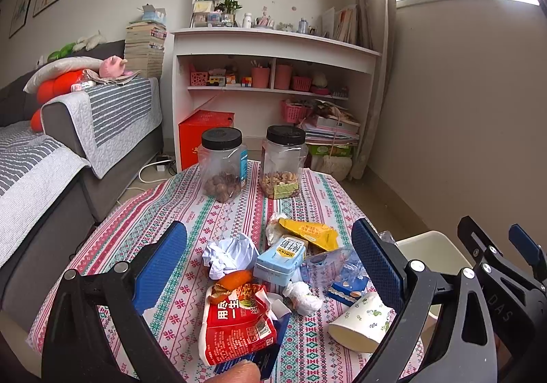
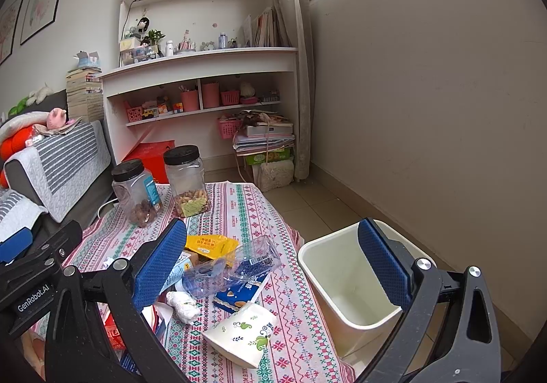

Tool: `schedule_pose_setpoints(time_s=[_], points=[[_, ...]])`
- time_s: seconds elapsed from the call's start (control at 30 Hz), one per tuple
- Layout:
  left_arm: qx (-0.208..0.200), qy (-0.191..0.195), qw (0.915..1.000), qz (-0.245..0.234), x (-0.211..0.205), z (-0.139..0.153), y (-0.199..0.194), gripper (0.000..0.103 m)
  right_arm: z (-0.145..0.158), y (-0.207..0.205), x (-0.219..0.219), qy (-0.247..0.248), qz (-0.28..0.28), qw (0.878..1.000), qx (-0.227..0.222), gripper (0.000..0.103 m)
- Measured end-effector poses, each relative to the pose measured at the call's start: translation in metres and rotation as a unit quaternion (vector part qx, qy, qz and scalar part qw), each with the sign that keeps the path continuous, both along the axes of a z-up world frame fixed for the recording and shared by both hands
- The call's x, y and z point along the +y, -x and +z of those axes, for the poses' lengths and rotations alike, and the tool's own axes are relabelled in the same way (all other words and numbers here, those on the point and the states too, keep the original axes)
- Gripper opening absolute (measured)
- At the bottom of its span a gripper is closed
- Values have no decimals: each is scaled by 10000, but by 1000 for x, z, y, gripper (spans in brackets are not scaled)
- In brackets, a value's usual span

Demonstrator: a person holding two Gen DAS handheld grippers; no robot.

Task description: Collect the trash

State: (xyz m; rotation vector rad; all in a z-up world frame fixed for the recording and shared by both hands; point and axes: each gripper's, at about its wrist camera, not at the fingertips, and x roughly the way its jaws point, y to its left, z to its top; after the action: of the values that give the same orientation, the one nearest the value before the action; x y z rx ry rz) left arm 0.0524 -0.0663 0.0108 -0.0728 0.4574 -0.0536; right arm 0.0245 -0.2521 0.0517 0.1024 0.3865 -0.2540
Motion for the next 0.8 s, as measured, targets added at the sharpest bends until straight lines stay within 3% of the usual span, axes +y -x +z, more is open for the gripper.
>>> schedule_pose_setpoints(time_s=[0.33, 0.4, 0.53, 0.67, 0.8], points=[[112, 10, 9999, 7, 0, 4, 3, 94, -5, -3, 0, 12, 22, 10000, 1, 96], [209, -16, 9998, 10, 1, 3, 0, 94, -7, -7, -1, 10, 72, 9998, 176, 96], [715, -126, 9974, 6, 4, -1, -15, 96, -15, -22, -6, -263, 242, 9957, 857, 96], [1206, 76, 9927, -17, 27, 0, -36, 96, -20, -36, -13, -705, 370, 9904, 1127, 96], [1899, 252, 9810, -319, 48, 0, -68, 96, -19, -52, -9, -844, 615, 9820, 1575, 96]])
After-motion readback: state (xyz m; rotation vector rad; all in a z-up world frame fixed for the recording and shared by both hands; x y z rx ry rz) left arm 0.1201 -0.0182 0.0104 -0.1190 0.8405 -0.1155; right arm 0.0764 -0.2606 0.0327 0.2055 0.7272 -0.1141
